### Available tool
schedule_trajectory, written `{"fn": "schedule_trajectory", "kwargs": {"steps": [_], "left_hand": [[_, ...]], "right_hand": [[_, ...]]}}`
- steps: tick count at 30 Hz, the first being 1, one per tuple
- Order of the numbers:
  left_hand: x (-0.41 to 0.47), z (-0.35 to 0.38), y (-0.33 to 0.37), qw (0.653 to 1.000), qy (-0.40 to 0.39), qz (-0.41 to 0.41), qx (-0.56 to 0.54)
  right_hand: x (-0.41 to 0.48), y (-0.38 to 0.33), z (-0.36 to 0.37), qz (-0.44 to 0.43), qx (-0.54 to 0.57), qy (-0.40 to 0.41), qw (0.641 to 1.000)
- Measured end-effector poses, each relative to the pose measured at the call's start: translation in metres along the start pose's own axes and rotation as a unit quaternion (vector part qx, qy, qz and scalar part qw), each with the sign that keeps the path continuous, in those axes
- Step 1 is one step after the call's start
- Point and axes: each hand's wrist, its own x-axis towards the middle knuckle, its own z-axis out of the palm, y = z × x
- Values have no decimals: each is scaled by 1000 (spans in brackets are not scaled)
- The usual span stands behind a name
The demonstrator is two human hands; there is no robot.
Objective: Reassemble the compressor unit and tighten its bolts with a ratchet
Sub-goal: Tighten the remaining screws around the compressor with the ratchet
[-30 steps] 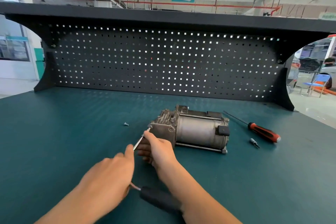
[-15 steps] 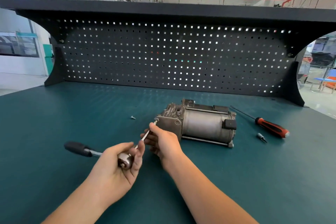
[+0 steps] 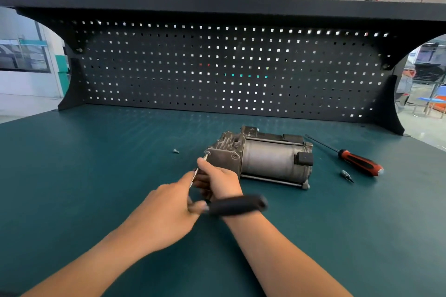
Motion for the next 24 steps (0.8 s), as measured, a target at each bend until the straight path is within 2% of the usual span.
{"fn": "schedule_trajectory", "kwargs": {"steps": [1,2,4,5,6,7,8,9,10,11,12,13,14,15,16,17,18,19,20,21,22,23,24], "left_hand": [[-5,1,1,980,-2,-54,-193],[-7,3,1,916,1,-121,-382],[-10,6,-2,702,-2,-242,-670],[-10,6,-5,608,-2,-272,-746],[-9,6,-8,545,-6,-285,-789],[-8,7,-9,523,-13,-290,-802],[-7,7,-9,540,-22,-291,-789],[-6,6,-7,591,-27,-288,-753],[-6,4,-6,671,-22,-268,-691],[-6,3,-6,775,-14,-228,-590],[-7,3,-7,891,-4,-166,-423],[-7,3,-8,973,-5,-89,-213],[-6,5,-10,1000,-9,-23,14],[-6,8,-10,975,6,35,218],[-5,10,-6,939,10,73,336],[-5,11,-1,917,3,95,388],[-3,11,-2,914,3,105,392],[0,10,-2,926,15,96,364],[2,9,-5,954,25,75,290],[1,9,-6,984,25,54,168],[-1,9,-5,1000,5,11,-6],[-5,10,-3,979,-27,-46,-194],[-8,10,1,918,-50,-110,-377]], "right_hand": [[0,0,0,4,2,3,1000],[0,0,1,6,3,6,1000],[-1,0,2,8,-2,9,1000],[-1,0,2,9,-9,6,1000],[-2,0,2,12,-16,2,1000],[-2,-1,1,14,-22,-3,1000],[-1,-1,1,16,-25,-9,1000],[-1,-1,0,18,-26,-14,999],[-1,-1,1,20,-26,-17,999],[-1,-1,1,21,-26,-15,999],[-1,-1,2,20,-27,-11,999],[-1,-1,3,18,-28,-4,999],[-1,-1,3,15,-27,2,1000],[-1,-1,2,12,-25,6,1000],[-1,0,1,10,-22,8,1000],[-1,0,0,6,-18,8,1000],[0,0,-1,1,-15,5,1000],[1,1,-1,-3,-14,0,1000],[1,1,-1,-4,-13,-4,1000],[2,1,0,2,-6,-7,1000],[2,0,0,14,11,-7,1000],[2,0,1,30,30,-8,999],[1,-1,1,44,47,-12,998]]}}
